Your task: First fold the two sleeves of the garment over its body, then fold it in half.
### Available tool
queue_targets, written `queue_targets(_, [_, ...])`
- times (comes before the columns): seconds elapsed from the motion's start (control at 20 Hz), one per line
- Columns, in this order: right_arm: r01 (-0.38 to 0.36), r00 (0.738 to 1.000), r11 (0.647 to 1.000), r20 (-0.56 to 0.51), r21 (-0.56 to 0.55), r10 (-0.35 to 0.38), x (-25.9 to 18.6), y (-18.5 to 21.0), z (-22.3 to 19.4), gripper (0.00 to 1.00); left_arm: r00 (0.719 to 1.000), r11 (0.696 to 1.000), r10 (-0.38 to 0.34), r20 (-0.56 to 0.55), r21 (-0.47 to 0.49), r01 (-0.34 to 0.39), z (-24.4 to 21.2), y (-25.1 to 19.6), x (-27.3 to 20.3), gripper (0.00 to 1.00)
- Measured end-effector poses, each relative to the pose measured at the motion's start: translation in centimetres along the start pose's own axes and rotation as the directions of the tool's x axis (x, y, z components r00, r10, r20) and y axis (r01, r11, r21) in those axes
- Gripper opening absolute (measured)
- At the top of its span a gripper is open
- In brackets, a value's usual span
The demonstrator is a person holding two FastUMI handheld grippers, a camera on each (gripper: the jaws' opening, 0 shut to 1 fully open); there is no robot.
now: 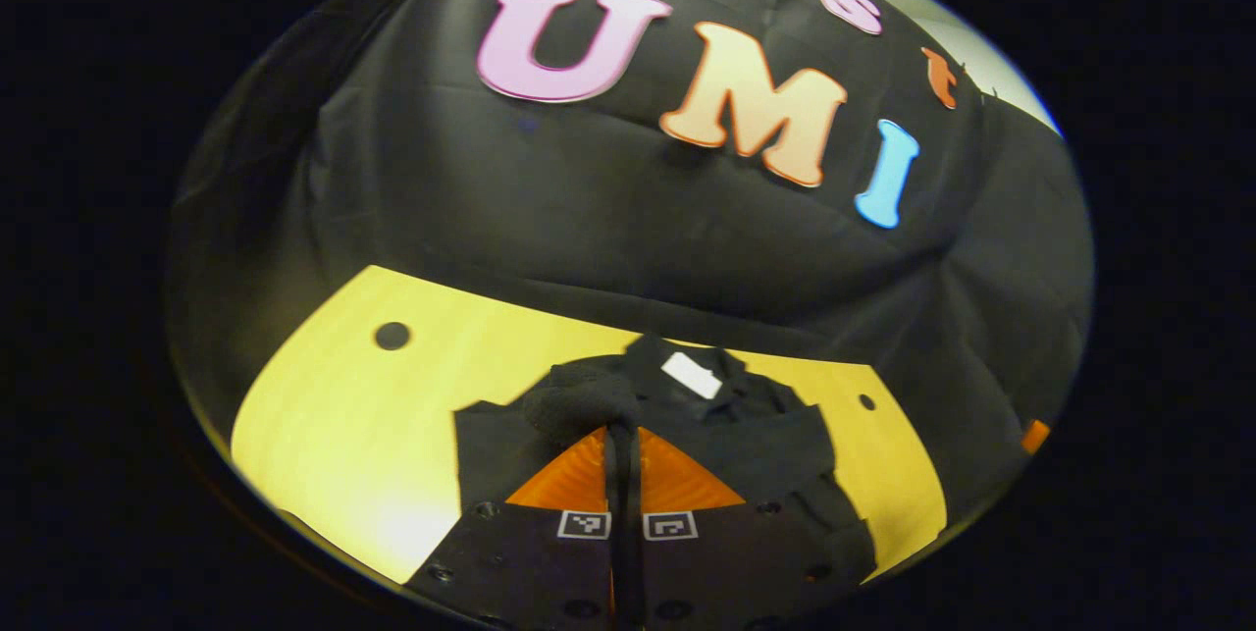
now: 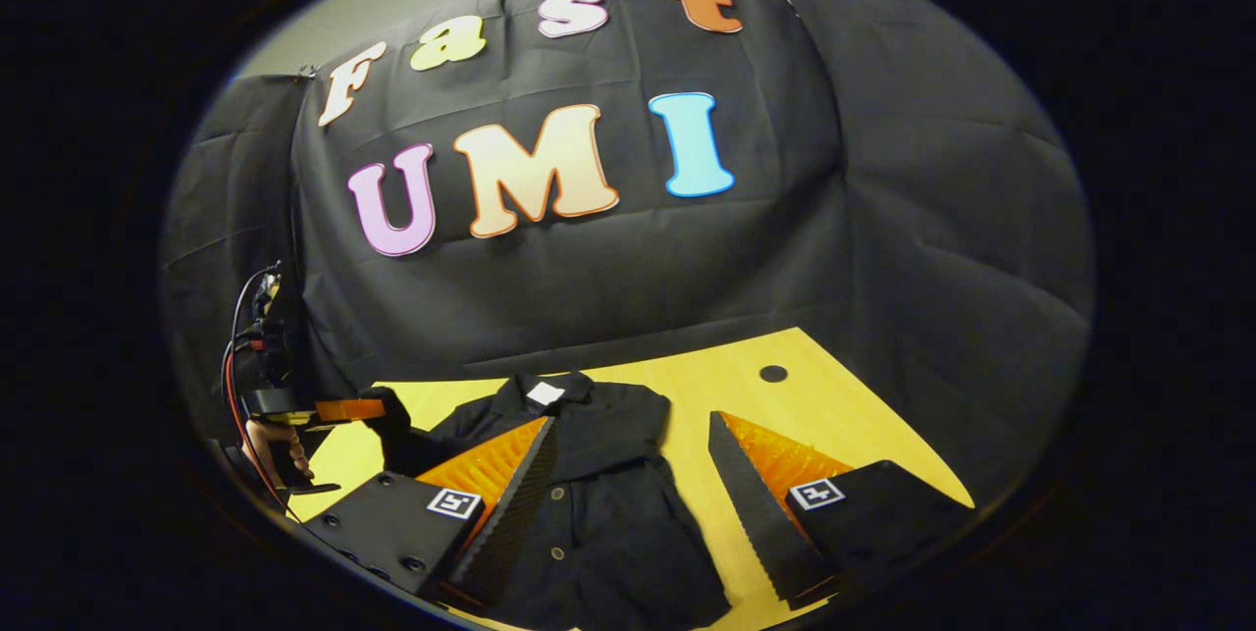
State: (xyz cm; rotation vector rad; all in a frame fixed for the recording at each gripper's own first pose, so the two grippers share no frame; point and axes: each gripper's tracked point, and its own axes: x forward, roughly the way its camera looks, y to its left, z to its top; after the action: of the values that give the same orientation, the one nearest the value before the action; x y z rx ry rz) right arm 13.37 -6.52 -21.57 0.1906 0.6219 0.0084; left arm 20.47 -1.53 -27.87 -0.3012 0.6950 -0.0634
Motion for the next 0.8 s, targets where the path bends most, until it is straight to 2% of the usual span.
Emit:
queue_targets(0.15, [0.038, 0.999, 0.999, -0.002, 0.032, -0.038, -0.8, -3.1, -0.6, 0.98, 0.996, 0.996, -0.091, -0.019, -0.023, 0.090, -0.8, -6.9, 2.7, 0.00])
queue_targets(0.4, [0.089, 0.996, 0.995, -0.011, 0.050, -0.088, -1.9, -7.5, -1.5, 0.98, 0.980, 0.980, -0.195, -0.041, -0.044, 0.193, -2.3, -16.3, 5.9, 0.00])
queue_targets(0.5, [0.103, 0.995, 0.994, -0.012, 0.047, -0.103, -1.9, -8.7, -1.8, 0.98, 0.961, 0.961, -0.271, -0.057, -0.066, 0.268, -3.2, -20.0, 6.6, 0.01])
queue_targets(0.55, [0.108, 0.994, 0.993, -0.015, 0.050, -0.107, -2.1, -9.2, -1.9, 0.98, 0.953, 0.954, -0.297, -0.062, -0.070, 0.293, -3.3, -21.1, 6.4, 0.25])
queue_targets(0.7, [0.107, 0.994, 0.993, -0.028, 0.057, -0.106, -1.8, -9.8, -2.6, 0.98, 0.963, 0.964, -0.266, -0.053, -0.012, 0.266, -3.8, -21.1, 6.6, 0.97])
queue_targets(0.8, [0.095, 0.995, 0.994, -0.043, 0.054, -0.093, -1.5, -9.6, -3.3, 0.98, 0.965, 0.968, -0.248, -0.080, 0.013, 0.250, -4.2, -19.8, 5.9, 0.94])
